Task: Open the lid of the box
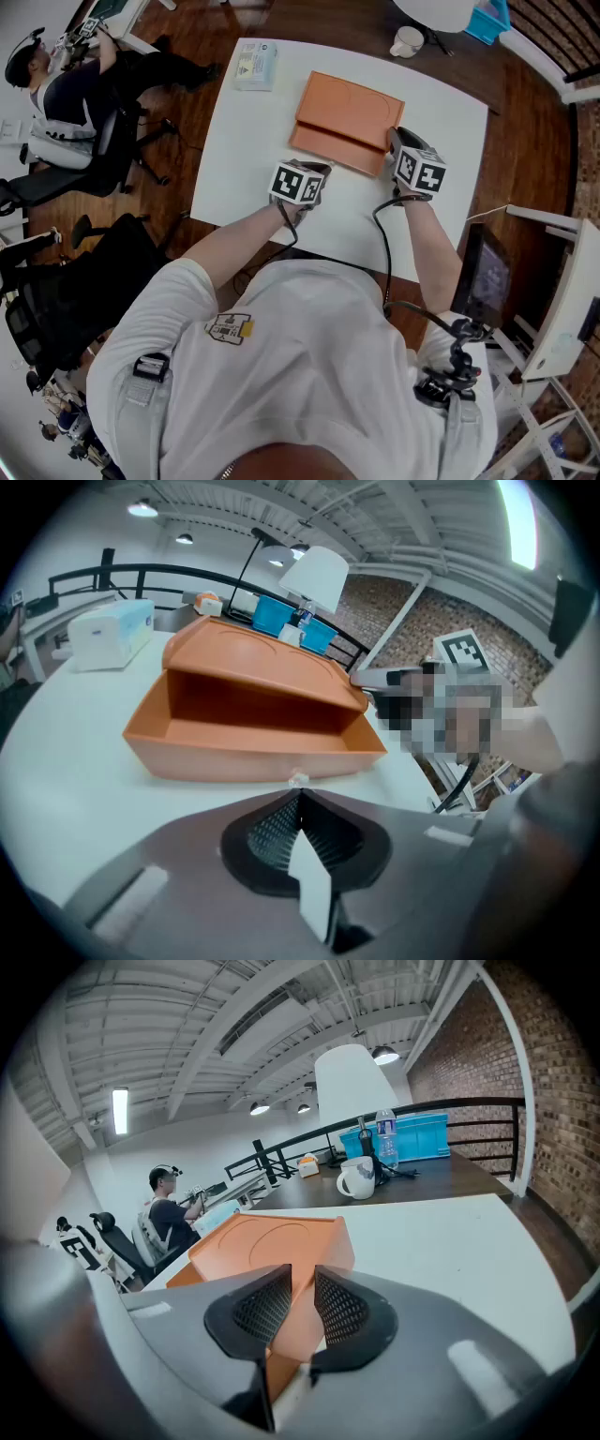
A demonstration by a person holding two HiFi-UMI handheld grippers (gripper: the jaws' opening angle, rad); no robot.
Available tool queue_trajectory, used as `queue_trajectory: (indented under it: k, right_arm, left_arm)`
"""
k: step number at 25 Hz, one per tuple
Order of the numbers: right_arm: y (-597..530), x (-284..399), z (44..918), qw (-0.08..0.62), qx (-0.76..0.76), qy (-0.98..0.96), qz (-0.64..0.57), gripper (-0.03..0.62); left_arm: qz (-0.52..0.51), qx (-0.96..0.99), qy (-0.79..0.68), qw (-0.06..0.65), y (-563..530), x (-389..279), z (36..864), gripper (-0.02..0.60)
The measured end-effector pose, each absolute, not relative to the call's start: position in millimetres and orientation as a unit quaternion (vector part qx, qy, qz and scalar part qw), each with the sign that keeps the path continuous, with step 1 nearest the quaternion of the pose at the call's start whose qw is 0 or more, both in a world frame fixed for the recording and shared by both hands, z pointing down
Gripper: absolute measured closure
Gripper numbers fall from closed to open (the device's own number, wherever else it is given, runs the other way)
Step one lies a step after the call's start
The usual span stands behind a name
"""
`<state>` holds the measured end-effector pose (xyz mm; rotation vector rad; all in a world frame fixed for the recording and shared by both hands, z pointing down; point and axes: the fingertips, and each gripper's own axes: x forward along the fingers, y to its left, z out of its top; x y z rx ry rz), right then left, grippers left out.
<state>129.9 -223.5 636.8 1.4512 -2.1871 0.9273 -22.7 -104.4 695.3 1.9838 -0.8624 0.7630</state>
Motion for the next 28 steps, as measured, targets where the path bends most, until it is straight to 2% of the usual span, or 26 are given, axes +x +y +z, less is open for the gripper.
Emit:
queue_trajectory:
  k: [1, 7, 11, 13, 17, 18, 28]
  right_arm:
    - [-221.8, 131.4, 636.5, 0.18, 0.514, -0.772, 0.328, 0.52]
    - [-218.5, 135.7, 635.8, 0.186, 0.518, -0.769, 0.325, 0.52]
    - [-220.4, 139.9, 635.5, 0.187, 0.521, -0.769, 0.319, 0.52]
    - [-219.4, 138.9, 635.3, 0.186, 0.52, -0.771, 0.318, 0.52]
    - [-217.8, 134.6, 635.4, 0.185, 0.518, -0.771, 0.321, 0.52]
    - [-218.0, 134.3, 635.3, 0.184, 0.519, -0.771, 0.321, 0.52]
    - [-217.3, 127.9, 638.4, 0.176, 0.512, -0.776, 0.324, 0.519]
  left_arm:
    - [0.307, 0.787, -0.337, 0.416, -94.7, -22.1, 697.1, 0.581]
    - [0.299, 0.787, -0.353, 0.409, -90.7, -23.4, 701.7, 0.581]
    - [0.322, 0.789, -0.35, 0.388, -108.5, -9.3, 707.0, 0.476]
    - [0.332, 0.781, -0.361, 0.386, -112.5, -6.4, 709.6, 0.453]
    - [0.347, 0.76, -0.388, 0.39, -118.3, -10.0, 710.3, 0.469]
    - [0.352, 0.759, -0.386, 0.389, -117.6, -9.3, 709.2, 0.518]
    - [0.368, 0.755, -0.362, 0.404, -59.4, -22.0, 717.0, 0.518]
